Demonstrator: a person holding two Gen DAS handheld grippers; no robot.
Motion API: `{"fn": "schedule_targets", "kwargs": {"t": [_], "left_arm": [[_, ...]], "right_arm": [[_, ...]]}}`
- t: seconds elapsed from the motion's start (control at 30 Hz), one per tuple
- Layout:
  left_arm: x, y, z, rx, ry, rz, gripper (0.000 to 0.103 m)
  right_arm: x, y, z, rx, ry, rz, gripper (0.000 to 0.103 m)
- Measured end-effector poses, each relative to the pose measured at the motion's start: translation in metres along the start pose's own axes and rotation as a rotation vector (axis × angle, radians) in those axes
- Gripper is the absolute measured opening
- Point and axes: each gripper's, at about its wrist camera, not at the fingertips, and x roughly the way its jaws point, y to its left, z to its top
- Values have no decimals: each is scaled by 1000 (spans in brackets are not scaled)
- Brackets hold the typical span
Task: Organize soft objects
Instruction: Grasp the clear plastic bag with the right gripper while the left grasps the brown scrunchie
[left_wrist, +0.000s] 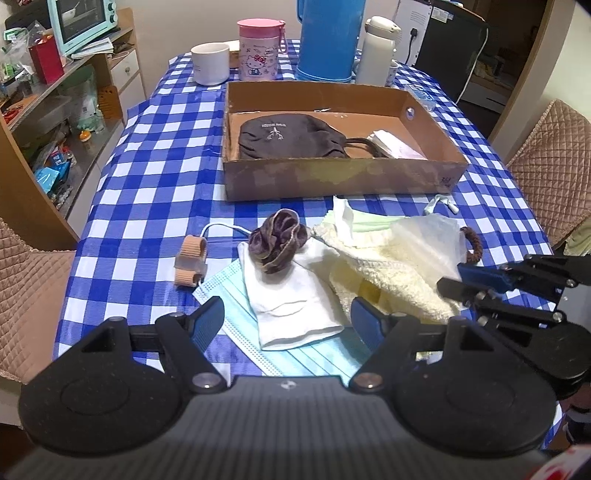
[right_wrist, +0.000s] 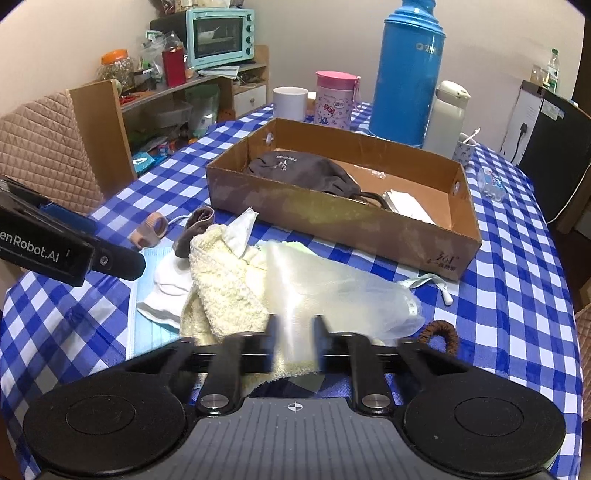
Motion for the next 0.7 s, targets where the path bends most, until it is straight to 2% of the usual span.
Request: {"fn": "schedule_targets", "kwargs": {"t": [0.27,0.5,0.53,0.6,0.7], "left_arm": [[3,-1,2,28,-24,-8,66],[16,1,9,115,-69,18,58],[19,1,10,127,-75,16,58],[26,1,12,151,-82,10,51],[39,-1,16,189,-96,-3,50]], "right_arm": [[-24,-11,6,19,-96,-26,8],[-48,-29,24,74,-178,-55,7],[-51,-31,26,81,-186,-59,7],[-54,-34,30,88,-193,-64,7],[-57,-37,31,99,-190,-70,7]]}}
